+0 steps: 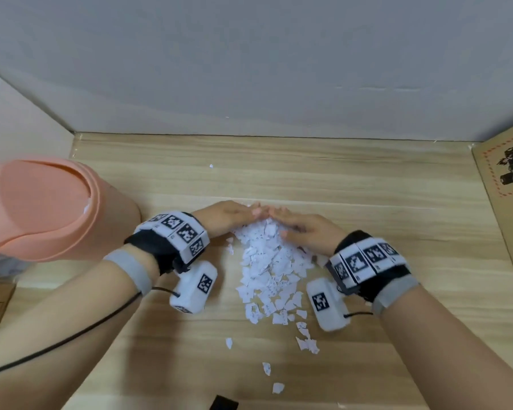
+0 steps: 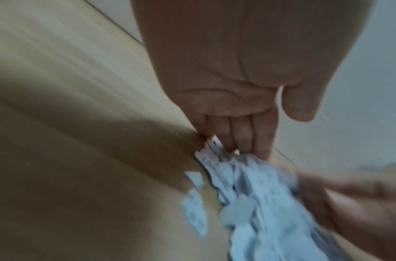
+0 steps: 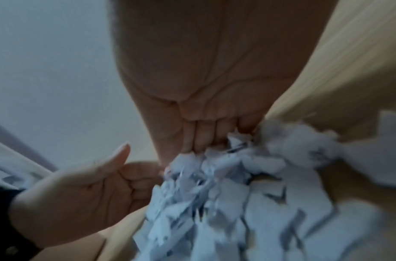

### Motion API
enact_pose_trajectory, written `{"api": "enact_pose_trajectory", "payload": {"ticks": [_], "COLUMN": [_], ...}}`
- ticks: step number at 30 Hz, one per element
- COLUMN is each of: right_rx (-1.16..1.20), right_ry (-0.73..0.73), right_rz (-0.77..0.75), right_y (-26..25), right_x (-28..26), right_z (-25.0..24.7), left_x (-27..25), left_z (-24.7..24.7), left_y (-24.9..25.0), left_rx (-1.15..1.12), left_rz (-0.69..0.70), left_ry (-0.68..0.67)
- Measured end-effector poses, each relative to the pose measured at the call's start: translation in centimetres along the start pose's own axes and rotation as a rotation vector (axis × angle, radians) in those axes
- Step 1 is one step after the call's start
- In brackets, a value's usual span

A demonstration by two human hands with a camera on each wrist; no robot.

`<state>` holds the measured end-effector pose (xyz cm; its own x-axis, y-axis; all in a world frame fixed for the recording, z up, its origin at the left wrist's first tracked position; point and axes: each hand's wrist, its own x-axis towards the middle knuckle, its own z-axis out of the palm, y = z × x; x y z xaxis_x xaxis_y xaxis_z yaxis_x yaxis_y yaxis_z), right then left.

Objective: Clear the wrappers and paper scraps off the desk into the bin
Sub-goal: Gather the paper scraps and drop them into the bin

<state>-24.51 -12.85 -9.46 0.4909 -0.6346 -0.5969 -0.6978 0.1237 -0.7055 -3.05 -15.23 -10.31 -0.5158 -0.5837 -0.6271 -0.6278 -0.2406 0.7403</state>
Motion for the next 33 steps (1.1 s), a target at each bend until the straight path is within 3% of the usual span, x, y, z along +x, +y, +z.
{"api": "enact_pose_trajectory", "payload": {"ticks": [1,3,5,7,10,13,18,25,28,31,33], "right_rx": [0.06,0.315,0.512,0.428,0.12,-0.047,-0.052,-0.029,0.156,0.252,0.233], "right_ry": [0.004,0.203,0.482,0.554,0.387,0.267,0.093,0.03,0.235,0.636,0.702], "right_rz": [0.0,-0.019,0.005,0.048,0.079,0.031,-0.056,-0.073,-0.067,0.029,0.148], "right_y": [0.2,0.7,1.5,2.0,2.1,1.3,-1.2,-0.1,0.9,3.5,5.2], "right_x": [-0.8,-2.1,-2.4,-2.2,-1.0,0.8,1.8,-3.6,-6.5,-8.8,-9.6], "right_z": [0.4,0.7,0.6,0.5,0.5,0.1,1.4,6.9,7.5,6.9,6.3], "left_x": [-0.6,-1.0,-0.6,0.4,2.0,2.1,-0.5,-5.2,-7.0,-8.7,-9.5], "left_z": [-0.3,-1.4,-3.1,-4.7,-5.7,-3.9,0.8,6.1,6.3,5.7,6.2], "left_y": [-0.3,-0.8,-0.8,-1.2,-1.6,-0.8,0.5,-1.4,-3.3,-6.1,-7.4], "left_rx": [-0.086,-0.189,-0.121,0.043,0.245,0.387,0.471,0.338,0.227,0.116,0.077], "left_rz": [0.01,0.068,0.053,-0.039,-0.194,-0.148,-0.03,0.002,0.026,-0.05,-0.113], "left_ry": [0.053,0.3,0.603,0.717,0.565,0.389,0.087,-0.032,0.087,0.425,0.512]}}
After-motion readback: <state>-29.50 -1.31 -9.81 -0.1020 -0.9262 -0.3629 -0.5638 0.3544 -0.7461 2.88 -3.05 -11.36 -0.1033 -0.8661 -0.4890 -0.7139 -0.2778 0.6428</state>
